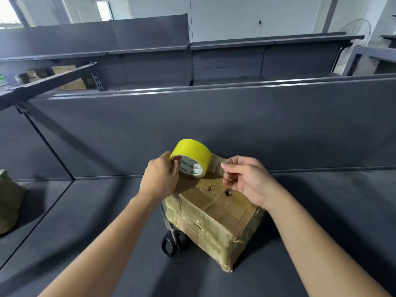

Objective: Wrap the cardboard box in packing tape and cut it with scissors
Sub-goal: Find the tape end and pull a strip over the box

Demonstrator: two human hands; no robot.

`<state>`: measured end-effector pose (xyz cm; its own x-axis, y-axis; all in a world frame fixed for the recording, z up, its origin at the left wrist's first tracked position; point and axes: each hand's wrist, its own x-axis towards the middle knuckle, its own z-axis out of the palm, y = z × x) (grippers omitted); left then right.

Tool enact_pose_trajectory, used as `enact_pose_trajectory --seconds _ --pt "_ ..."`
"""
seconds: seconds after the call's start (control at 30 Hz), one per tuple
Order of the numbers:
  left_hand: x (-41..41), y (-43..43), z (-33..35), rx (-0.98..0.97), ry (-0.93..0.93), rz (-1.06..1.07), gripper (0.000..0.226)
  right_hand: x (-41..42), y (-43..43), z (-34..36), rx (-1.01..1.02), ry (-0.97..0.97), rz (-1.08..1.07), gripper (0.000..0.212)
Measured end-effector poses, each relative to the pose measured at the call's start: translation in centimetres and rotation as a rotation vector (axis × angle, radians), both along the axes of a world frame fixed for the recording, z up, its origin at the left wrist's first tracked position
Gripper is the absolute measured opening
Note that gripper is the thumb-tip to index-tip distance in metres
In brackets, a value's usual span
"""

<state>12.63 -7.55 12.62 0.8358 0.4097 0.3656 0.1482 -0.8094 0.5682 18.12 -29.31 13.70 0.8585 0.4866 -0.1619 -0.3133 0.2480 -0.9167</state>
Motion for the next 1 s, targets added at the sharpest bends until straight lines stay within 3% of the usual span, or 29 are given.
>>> enact_pose_trajectory --seconds 0.23,0.47,0.6,0.87,1.0 --pt "-4.7 -0.5 -0.4 0.024 -0.072 0.132 0.029 3.5 1.4 1.0 -0.191 -0.147 0.294 0.021" --pt "-5.8 -1.5 -0.9 -0.063 -0.059 0.232 0.032 5.0 2.6 1.4 -0.227 -0.131 0.412 0.016" --pt "-4.8 -0.9 -0.2 -0.07 -0.096 0.172 0.027 4.7 2.4 1.6 -0.191 -0.124 0.393 0.016" --pt "-2.2 0.1 3.0 -0.145 -0.343 0.081 0.018 3.1 2.1 3.7 -0.137 -0.111 0.185 0.019" --pt "-0.1 -0.7 4.0 -0.384 -0.474 -0.141 0.031 2.5 1.5 4.8 -0.086 -0.06 0.078 0.02"
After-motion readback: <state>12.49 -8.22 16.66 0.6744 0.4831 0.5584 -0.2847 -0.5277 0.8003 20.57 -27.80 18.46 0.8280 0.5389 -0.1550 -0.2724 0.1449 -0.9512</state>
